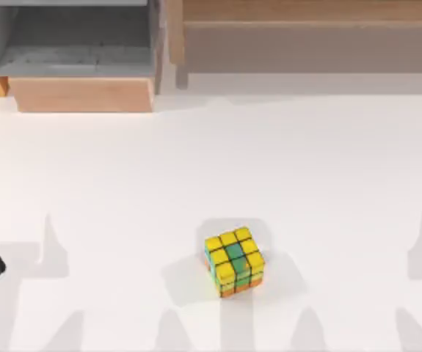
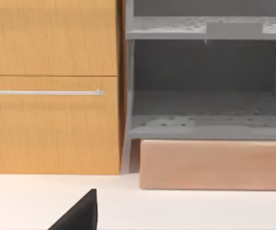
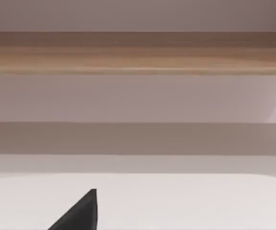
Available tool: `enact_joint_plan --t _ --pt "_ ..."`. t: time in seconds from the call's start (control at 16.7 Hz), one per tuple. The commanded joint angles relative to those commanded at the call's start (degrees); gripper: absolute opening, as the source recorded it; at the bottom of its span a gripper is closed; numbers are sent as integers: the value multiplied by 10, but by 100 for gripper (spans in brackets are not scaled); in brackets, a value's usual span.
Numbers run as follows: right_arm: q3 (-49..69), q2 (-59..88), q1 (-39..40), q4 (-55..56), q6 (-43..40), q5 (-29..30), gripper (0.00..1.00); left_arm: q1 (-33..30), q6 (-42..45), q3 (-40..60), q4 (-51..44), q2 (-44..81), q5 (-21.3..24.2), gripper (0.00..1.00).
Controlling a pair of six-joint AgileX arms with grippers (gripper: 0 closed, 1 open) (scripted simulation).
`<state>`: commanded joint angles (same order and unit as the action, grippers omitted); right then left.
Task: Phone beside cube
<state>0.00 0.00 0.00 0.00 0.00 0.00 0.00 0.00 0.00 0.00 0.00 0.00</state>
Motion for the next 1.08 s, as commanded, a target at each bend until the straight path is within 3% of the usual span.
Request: enact_joint_plan --t 0.24,0.48,1.08 --pt "17 18 -7 -11 -18 0 100 0 0 0 0 0 0 100" --pt "107 128 -44 -73 -113 -3 100 0 0 0 0 0 0 100" --pt "438 725 -198 -346 -479 -13 100 0 0 0 0 0 0 100"
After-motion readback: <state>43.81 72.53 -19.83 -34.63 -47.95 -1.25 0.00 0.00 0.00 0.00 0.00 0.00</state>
